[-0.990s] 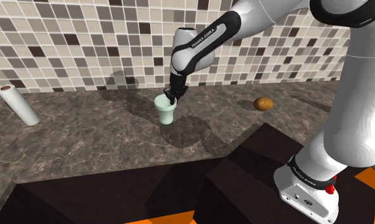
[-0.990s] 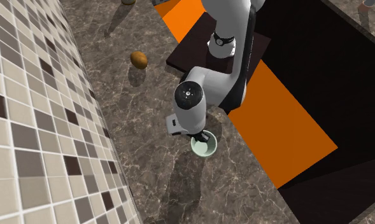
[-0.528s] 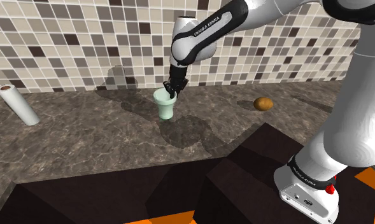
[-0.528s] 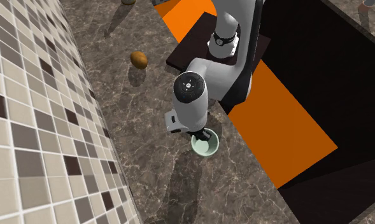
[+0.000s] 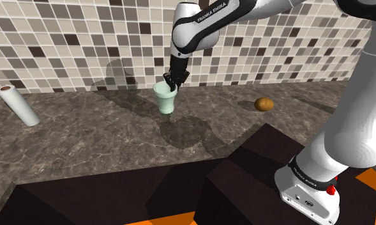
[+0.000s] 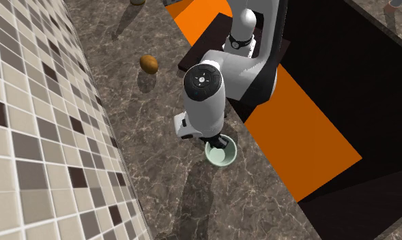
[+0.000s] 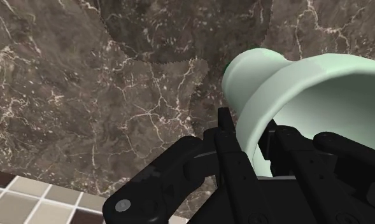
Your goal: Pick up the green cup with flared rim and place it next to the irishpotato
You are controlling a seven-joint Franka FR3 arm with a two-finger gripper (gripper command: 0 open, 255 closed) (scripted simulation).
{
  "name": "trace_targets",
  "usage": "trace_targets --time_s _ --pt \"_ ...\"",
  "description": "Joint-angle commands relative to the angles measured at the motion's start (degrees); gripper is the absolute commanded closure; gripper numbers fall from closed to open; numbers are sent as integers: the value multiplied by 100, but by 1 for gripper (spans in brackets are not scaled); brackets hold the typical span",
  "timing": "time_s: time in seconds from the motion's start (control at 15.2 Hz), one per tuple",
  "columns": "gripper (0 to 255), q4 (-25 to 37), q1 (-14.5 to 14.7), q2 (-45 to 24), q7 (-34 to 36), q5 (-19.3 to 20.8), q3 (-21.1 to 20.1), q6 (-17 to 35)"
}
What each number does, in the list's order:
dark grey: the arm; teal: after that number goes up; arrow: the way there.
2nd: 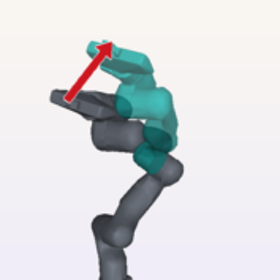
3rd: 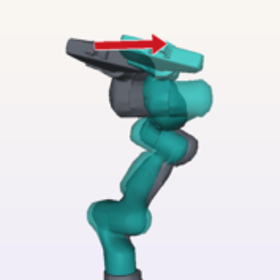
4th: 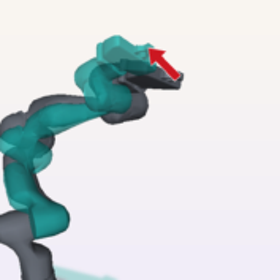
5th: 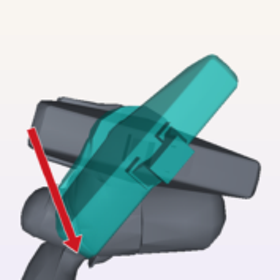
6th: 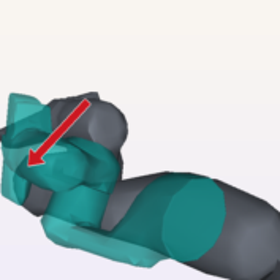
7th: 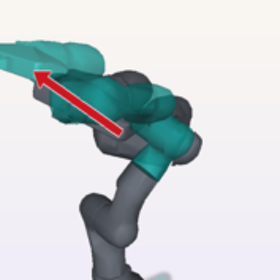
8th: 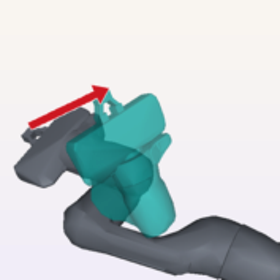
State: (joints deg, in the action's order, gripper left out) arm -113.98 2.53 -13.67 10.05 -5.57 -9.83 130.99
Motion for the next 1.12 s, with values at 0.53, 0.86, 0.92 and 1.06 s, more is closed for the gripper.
trace_targets --time_s 0.53,0.86,0.92,1.06 --pt "255 349 -21 362 44 -22 -5 -706" --pt "255 571 -28 497 69 -26 -5 -1060" --pt "255 619 -30 520 74 -27 -5 -1131" --pt "255 720 -32 564 85 -27 -4 -1275"
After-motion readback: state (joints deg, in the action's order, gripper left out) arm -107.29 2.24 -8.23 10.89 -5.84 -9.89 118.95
